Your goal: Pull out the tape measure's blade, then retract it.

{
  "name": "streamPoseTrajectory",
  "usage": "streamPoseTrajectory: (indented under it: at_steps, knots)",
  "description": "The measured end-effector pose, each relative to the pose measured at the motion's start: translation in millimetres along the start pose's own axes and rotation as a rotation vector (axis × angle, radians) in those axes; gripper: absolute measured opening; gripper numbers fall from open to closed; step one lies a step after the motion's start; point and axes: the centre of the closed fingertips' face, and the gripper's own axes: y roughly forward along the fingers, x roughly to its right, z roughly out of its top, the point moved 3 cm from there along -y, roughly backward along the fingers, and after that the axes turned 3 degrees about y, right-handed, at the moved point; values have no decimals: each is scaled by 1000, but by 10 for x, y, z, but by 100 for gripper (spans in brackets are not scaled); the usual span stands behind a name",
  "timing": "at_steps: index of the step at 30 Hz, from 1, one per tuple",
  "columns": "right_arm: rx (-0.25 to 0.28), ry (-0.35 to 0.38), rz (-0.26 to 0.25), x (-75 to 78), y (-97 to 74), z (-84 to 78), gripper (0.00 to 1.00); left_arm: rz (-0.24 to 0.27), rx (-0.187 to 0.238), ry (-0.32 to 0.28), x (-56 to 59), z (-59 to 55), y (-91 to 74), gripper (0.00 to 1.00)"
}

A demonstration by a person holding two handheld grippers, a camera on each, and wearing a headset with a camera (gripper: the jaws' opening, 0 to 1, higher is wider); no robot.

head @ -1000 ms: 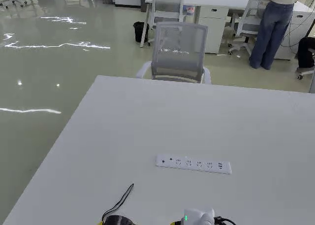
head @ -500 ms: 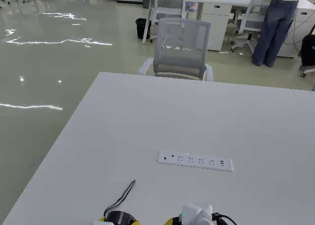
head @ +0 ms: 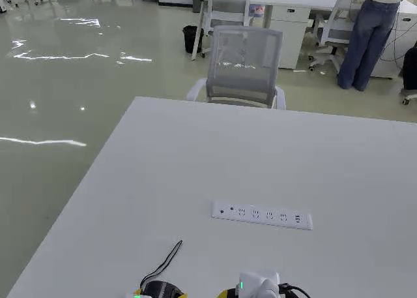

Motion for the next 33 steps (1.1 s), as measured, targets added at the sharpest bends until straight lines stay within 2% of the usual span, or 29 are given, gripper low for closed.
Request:
streamPoseTrajectory:
  at_steps: [33]
  knots:
    - [5, -3, 9, 5, 171, 71, 14, -19, -5, -9, -8, -6, 1, 58]
